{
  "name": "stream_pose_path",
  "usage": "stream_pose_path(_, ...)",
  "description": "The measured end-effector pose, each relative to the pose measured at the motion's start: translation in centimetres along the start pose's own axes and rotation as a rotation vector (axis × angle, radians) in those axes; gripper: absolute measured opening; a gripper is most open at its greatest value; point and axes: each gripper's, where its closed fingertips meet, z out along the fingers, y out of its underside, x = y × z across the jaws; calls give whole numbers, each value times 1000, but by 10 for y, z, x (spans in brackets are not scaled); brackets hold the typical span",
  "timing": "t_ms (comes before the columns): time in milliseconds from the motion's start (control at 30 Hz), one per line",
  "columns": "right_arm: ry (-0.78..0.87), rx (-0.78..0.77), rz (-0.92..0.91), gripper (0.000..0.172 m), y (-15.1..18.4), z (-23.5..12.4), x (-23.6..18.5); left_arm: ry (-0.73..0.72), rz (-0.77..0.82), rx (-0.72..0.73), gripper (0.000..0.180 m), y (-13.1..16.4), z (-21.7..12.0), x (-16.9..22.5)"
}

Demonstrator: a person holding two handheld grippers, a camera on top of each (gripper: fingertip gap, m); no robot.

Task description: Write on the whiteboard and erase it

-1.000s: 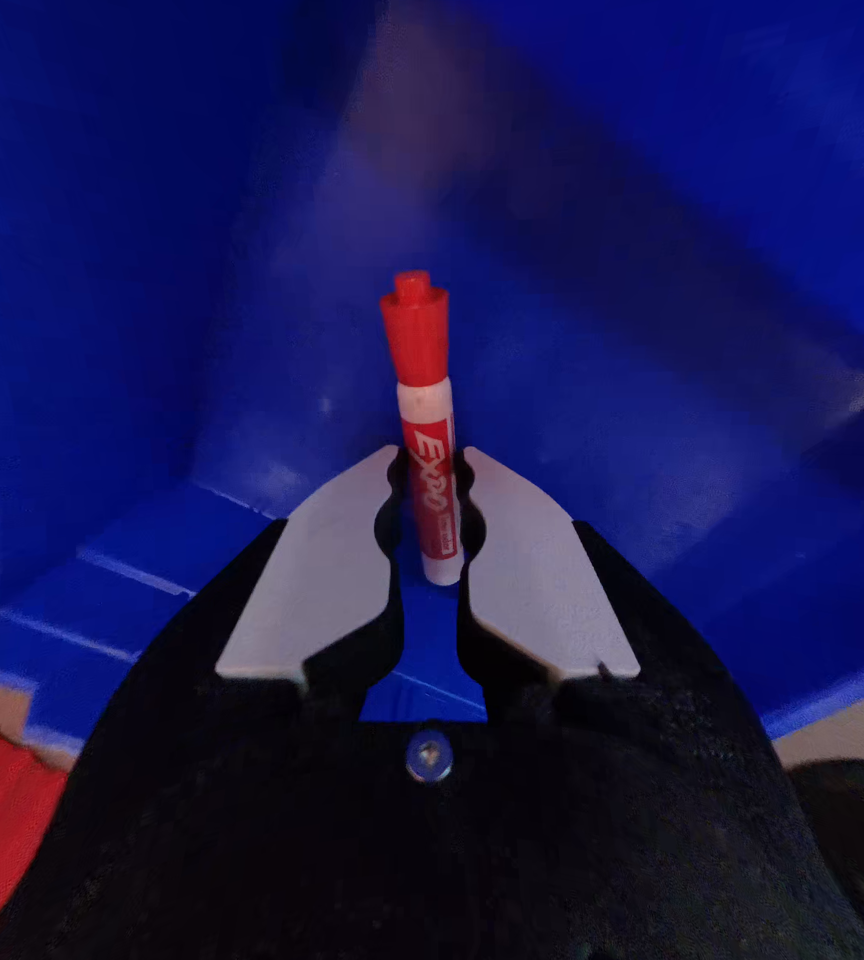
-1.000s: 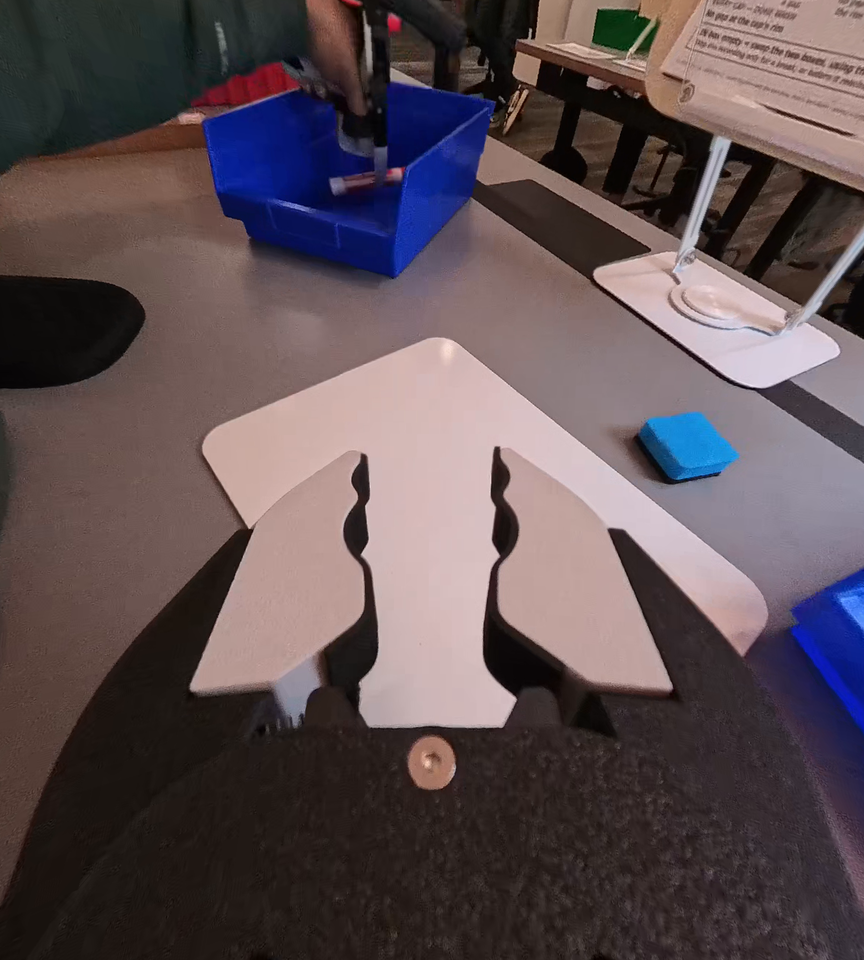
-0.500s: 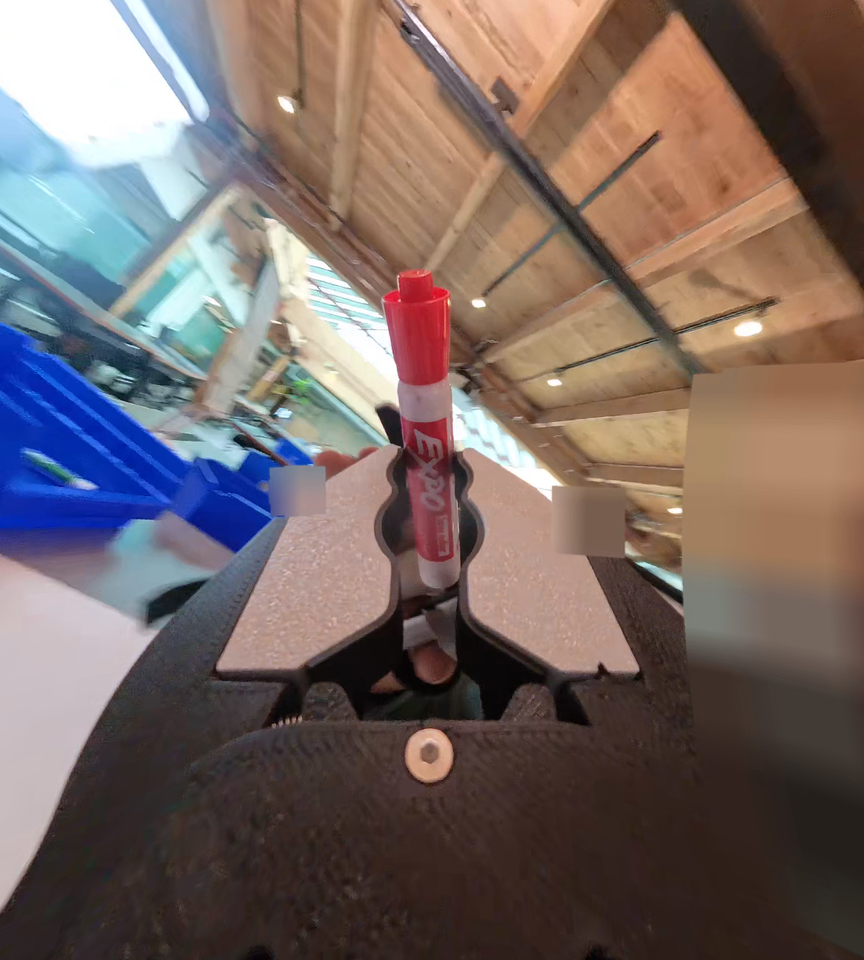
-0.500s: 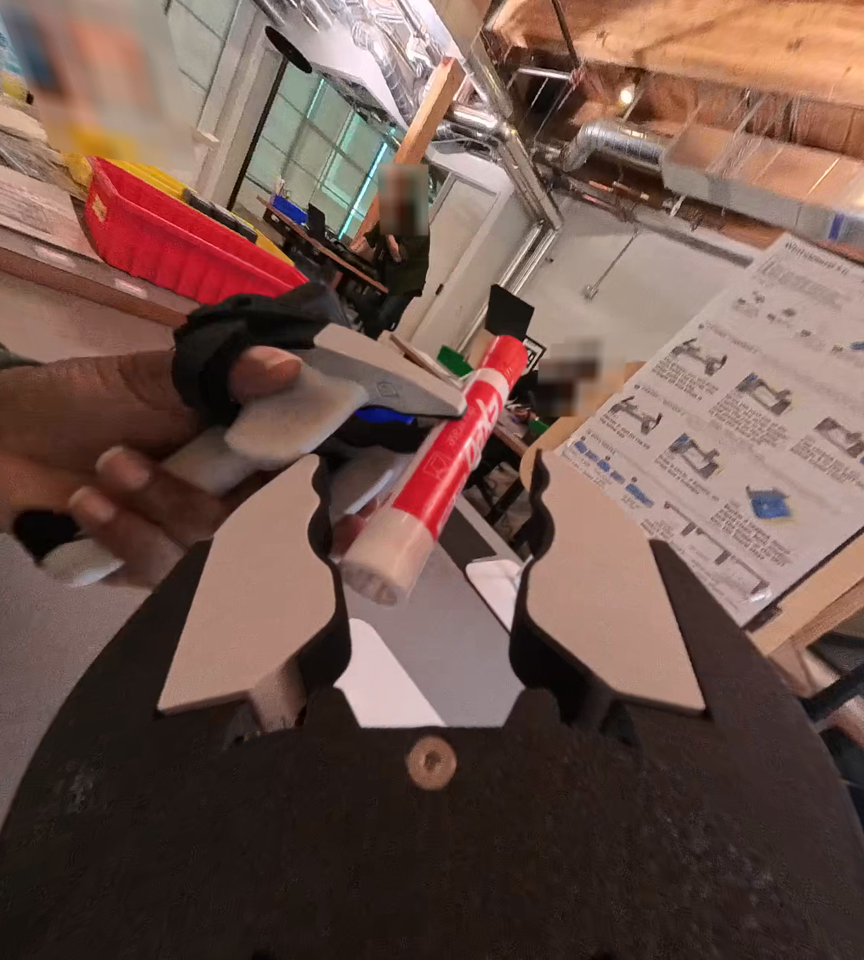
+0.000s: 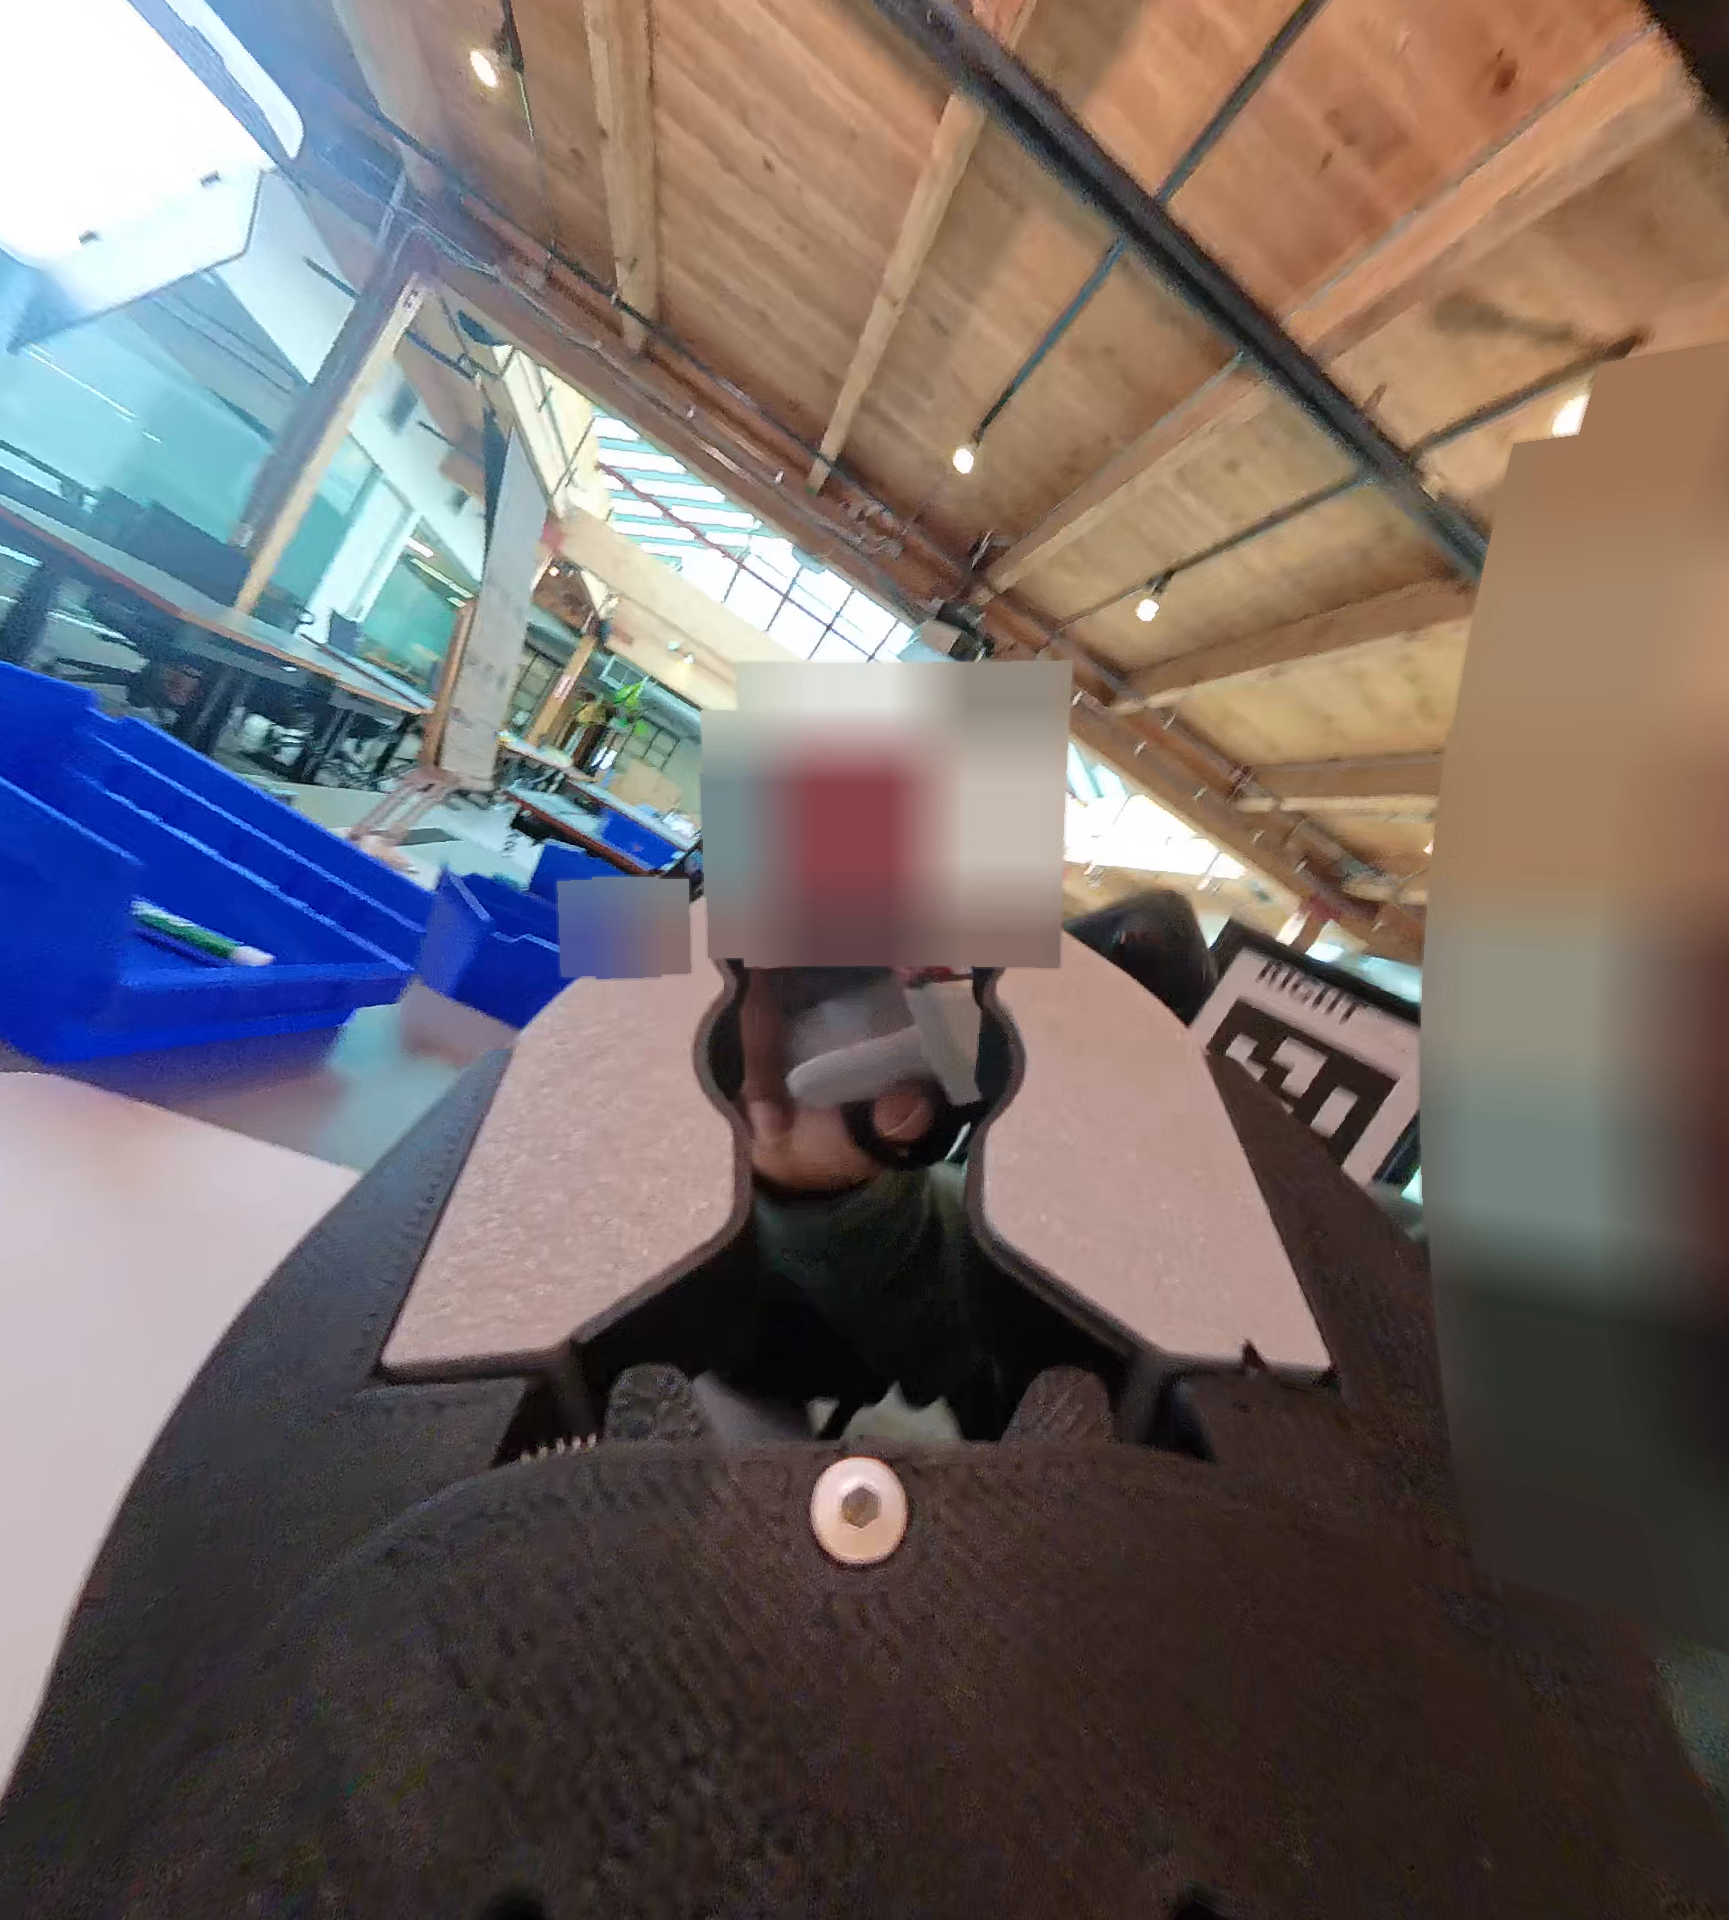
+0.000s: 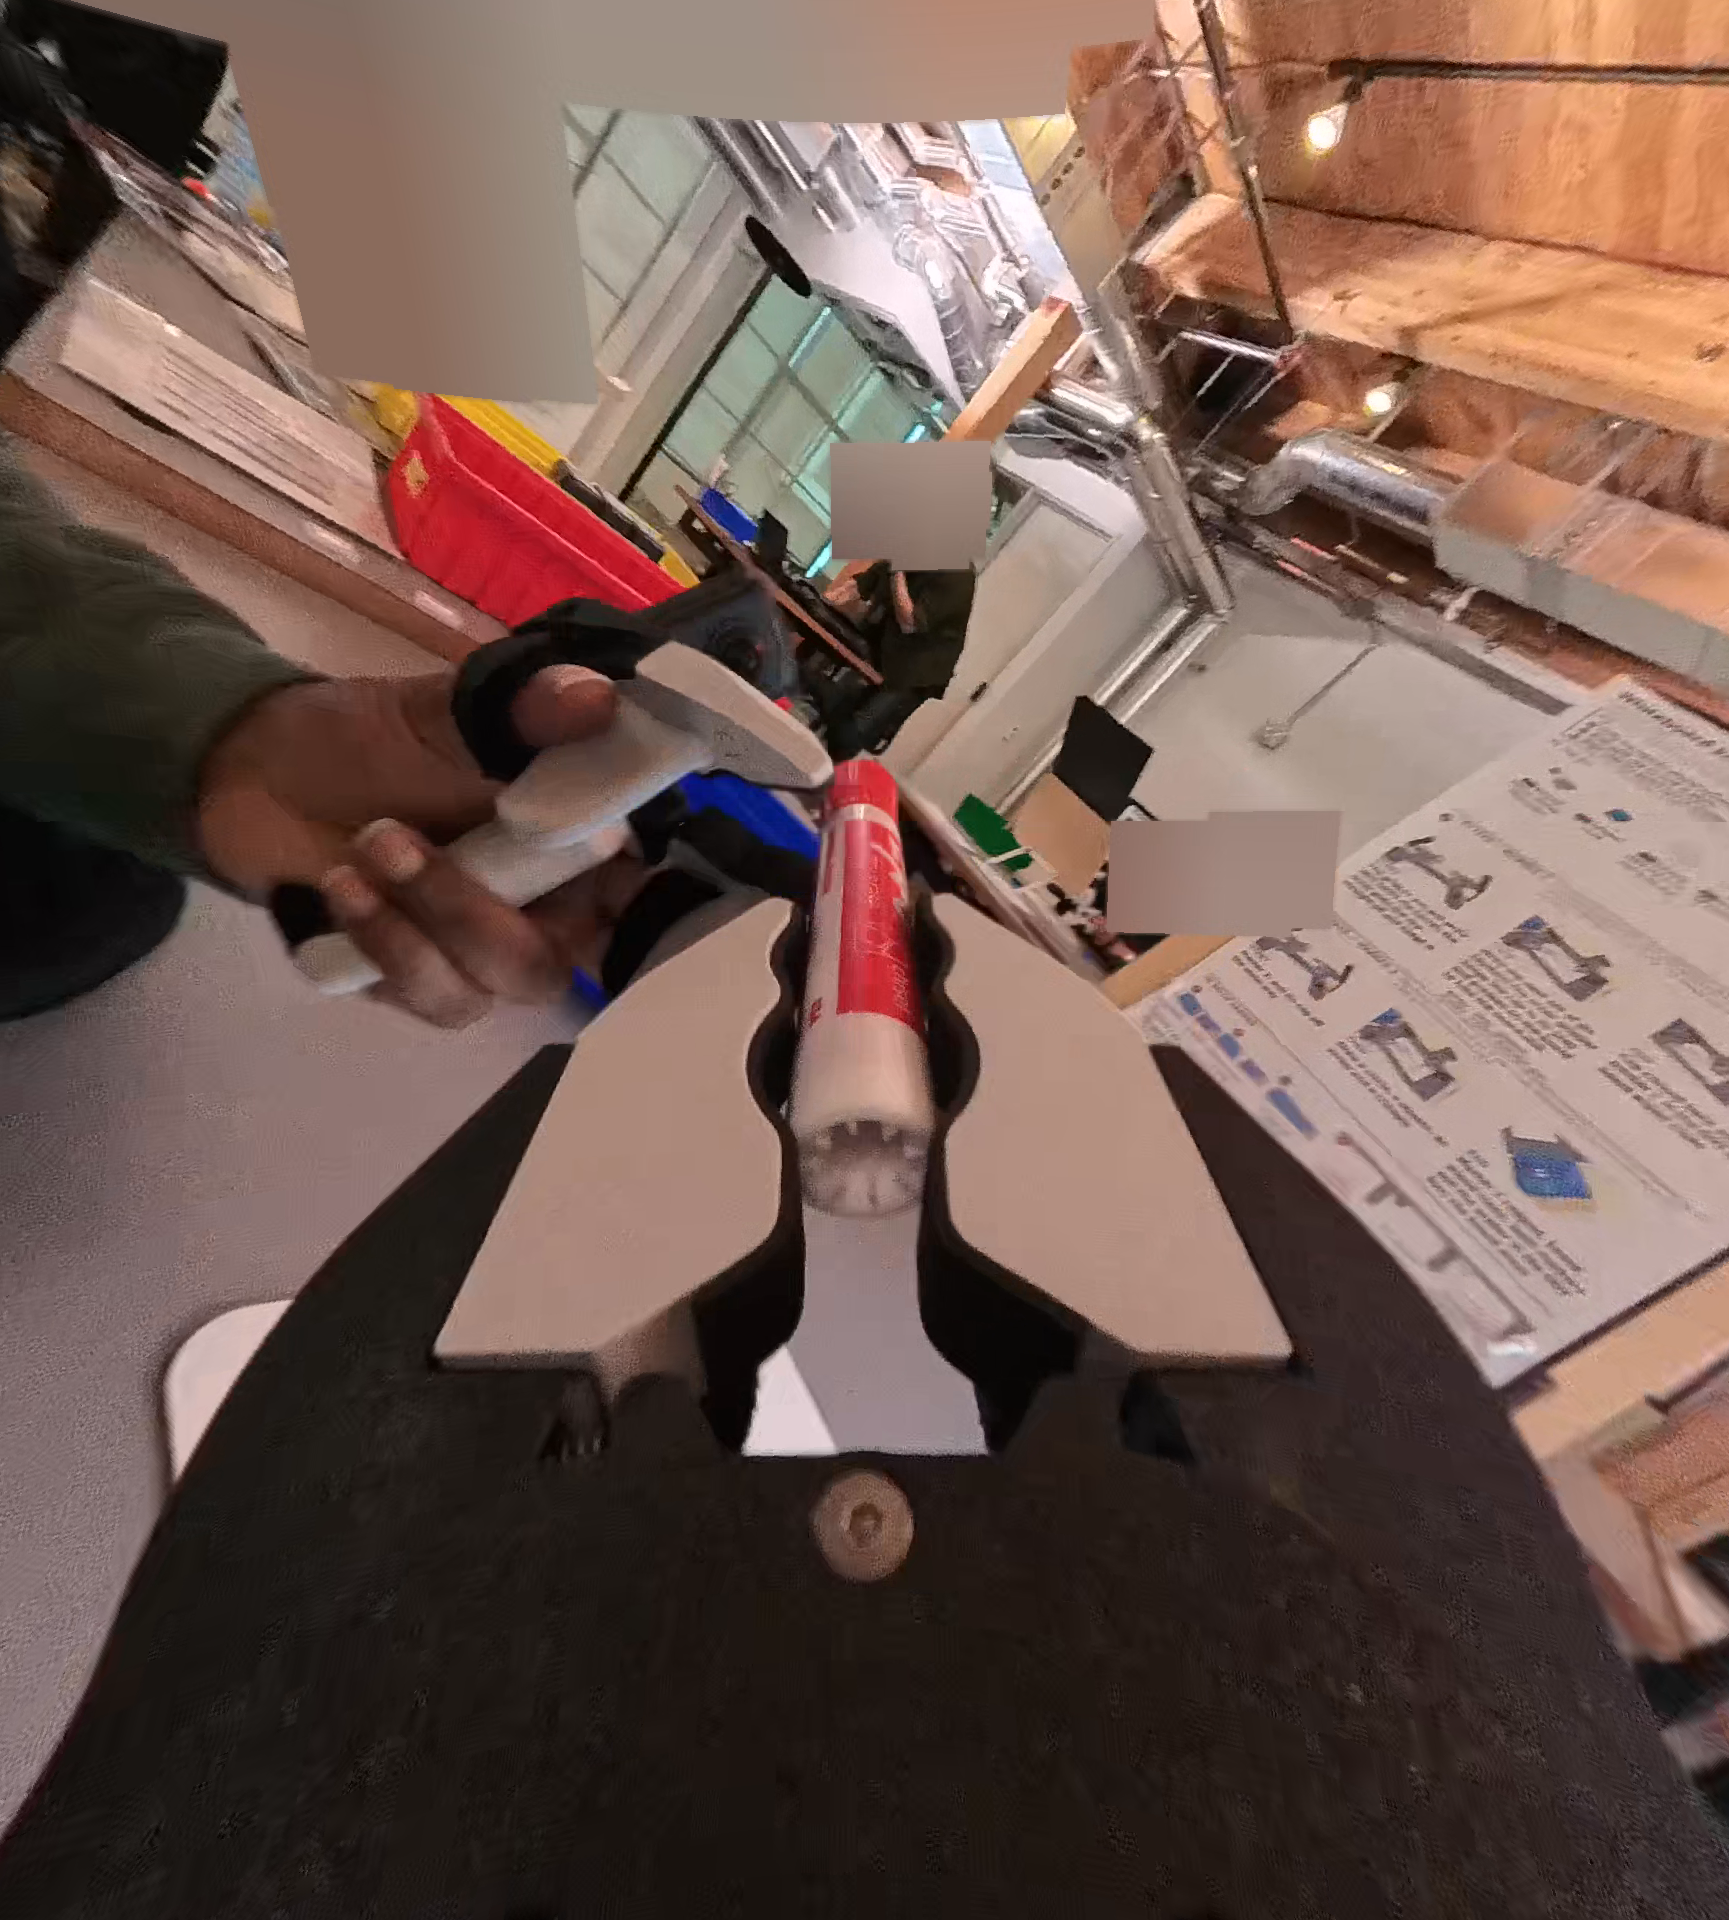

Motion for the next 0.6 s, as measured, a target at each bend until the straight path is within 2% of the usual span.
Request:
stream_pose_path(33,-26,0,37,20,2,-4,-1,-12,52,-41,45,-1,-6,-2)
stream_pose_path(133,-120,17,166,20,9,-11,-11,-53,219,-168,42,7,-17,-7)
stream_pose_path(267,-197,18,259,20,17,-10,-24,-64,317,-309,22,31,-18,-5)
stream_pose_path(600,-277,-64,311,23,46,-5,-39,-82,36,-329,20,47,-32,-25)
